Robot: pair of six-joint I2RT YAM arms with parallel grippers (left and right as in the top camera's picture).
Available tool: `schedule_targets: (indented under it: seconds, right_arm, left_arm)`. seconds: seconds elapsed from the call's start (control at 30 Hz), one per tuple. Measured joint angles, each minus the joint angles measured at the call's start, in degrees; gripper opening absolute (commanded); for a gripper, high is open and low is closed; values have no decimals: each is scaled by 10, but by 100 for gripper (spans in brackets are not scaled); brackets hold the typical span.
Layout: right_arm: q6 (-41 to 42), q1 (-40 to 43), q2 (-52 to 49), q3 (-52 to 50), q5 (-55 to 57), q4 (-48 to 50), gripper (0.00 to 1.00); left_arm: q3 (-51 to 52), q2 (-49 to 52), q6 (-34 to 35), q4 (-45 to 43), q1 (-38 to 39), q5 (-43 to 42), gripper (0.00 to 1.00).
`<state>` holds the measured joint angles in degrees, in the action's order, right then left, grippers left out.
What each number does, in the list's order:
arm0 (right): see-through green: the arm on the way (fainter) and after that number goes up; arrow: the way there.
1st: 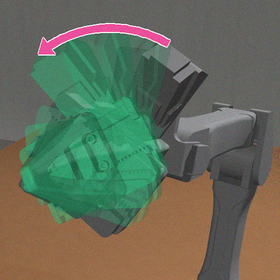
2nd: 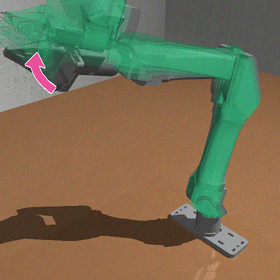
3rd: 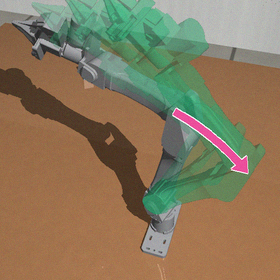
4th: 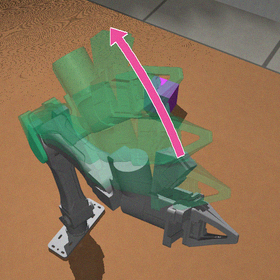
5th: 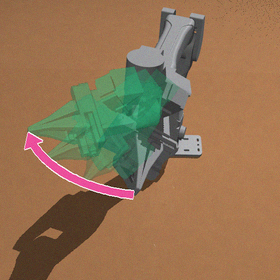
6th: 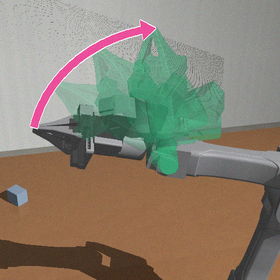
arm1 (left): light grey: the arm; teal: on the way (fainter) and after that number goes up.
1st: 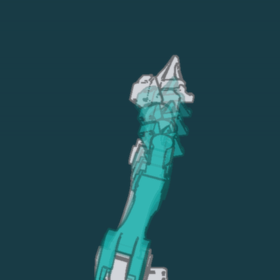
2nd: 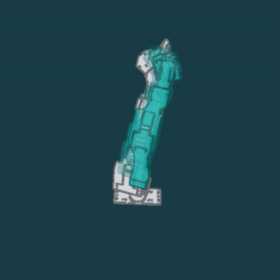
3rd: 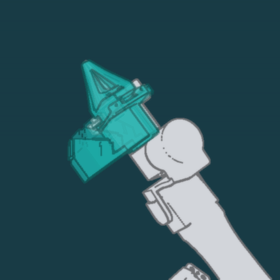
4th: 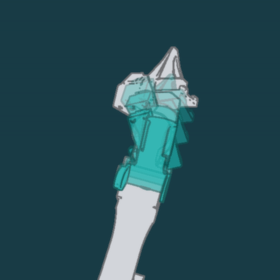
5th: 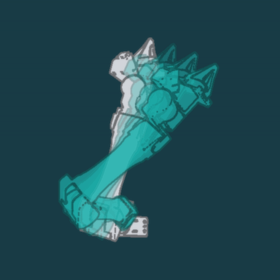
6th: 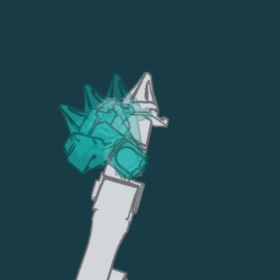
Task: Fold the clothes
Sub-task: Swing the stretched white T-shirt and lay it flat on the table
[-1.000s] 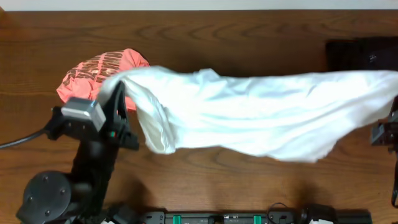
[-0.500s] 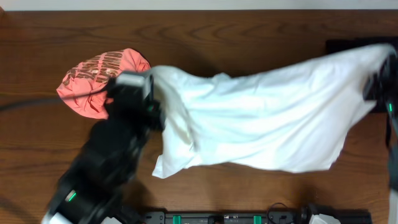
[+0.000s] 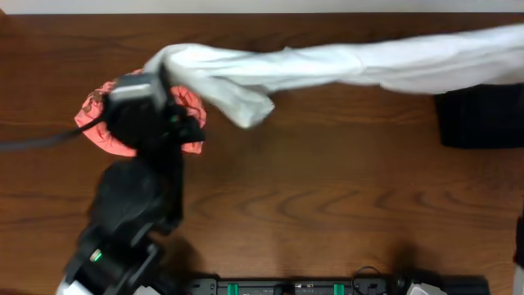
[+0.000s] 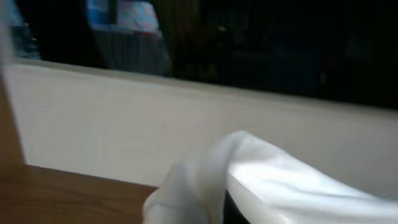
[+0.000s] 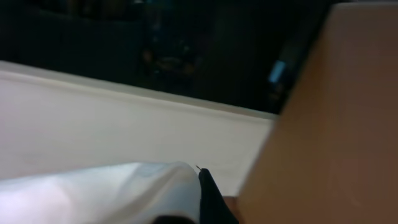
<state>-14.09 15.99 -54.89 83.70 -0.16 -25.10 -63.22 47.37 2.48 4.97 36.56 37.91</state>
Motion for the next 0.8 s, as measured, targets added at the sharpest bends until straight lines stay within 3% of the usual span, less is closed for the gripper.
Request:
schedule_targets:
  seconds: [0.4,0.8]
  right_arm:
    - [49,38,58,0,5,-77,1]
    - [51,40,34,2,17,-165,1]
  left_arm:
    - [0,-93,0,28,53,19,6]
    - [0,-21,8,96,72,13,6]
